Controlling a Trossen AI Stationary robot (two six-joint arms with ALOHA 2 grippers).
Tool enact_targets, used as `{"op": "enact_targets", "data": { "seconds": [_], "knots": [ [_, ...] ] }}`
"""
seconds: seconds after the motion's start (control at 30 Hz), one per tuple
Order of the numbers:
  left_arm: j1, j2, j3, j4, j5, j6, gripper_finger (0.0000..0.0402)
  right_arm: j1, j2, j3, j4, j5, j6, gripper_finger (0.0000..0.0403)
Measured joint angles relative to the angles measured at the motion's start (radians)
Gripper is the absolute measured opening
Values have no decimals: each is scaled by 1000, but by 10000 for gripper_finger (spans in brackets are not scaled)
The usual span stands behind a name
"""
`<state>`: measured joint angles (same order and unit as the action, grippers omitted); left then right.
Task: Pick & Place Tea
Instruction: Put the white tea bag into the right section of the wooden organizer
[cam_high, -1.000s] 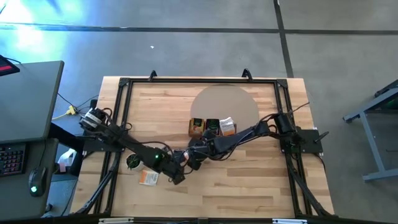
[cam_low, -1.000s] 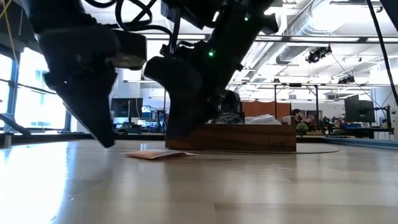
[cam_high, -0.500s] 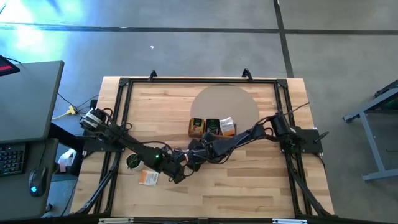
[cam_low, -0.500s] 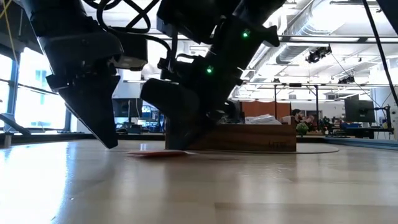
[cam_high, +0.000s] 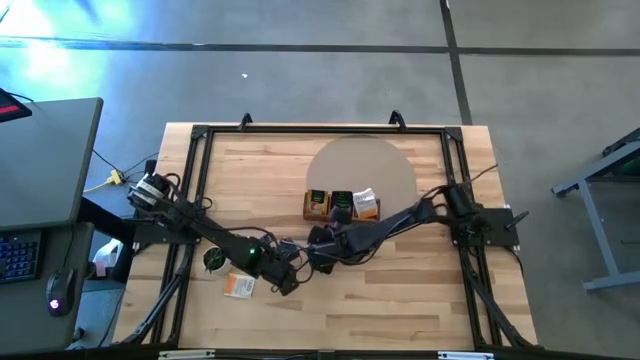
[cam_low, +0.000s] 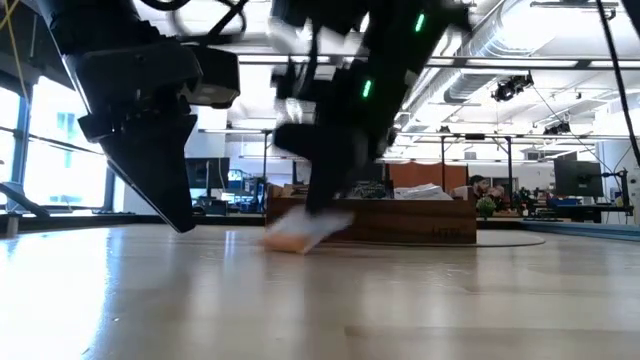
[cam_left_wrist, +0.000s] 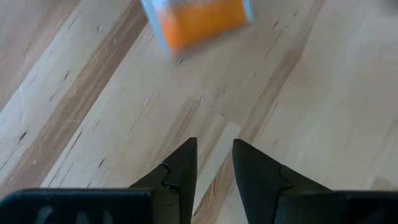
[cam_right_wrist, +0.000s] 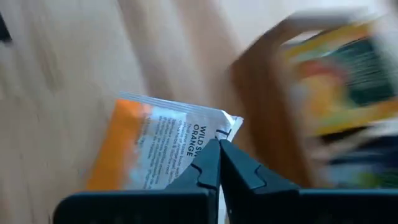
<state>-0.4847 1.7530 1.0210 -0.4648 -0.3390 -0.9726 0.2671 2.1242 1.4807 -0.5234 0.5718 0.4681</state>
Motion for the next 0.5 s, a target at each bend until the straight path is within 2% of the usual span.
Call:
{"op": "enact_targets", "data": {
  "seconds": [0.17,0.3,0.5],
  "knots": [
    [0,-1,2,1,0,0,101,21,-132,0,-171,129,-26,5],
    [0,-1,0,-2,-9,-1,101,21,-219,3,-372,253,-61,4],
    [0,-1,0,0,-10,-4,101,-19,-239,-3,-655,303,-26,2]
  ]
}}
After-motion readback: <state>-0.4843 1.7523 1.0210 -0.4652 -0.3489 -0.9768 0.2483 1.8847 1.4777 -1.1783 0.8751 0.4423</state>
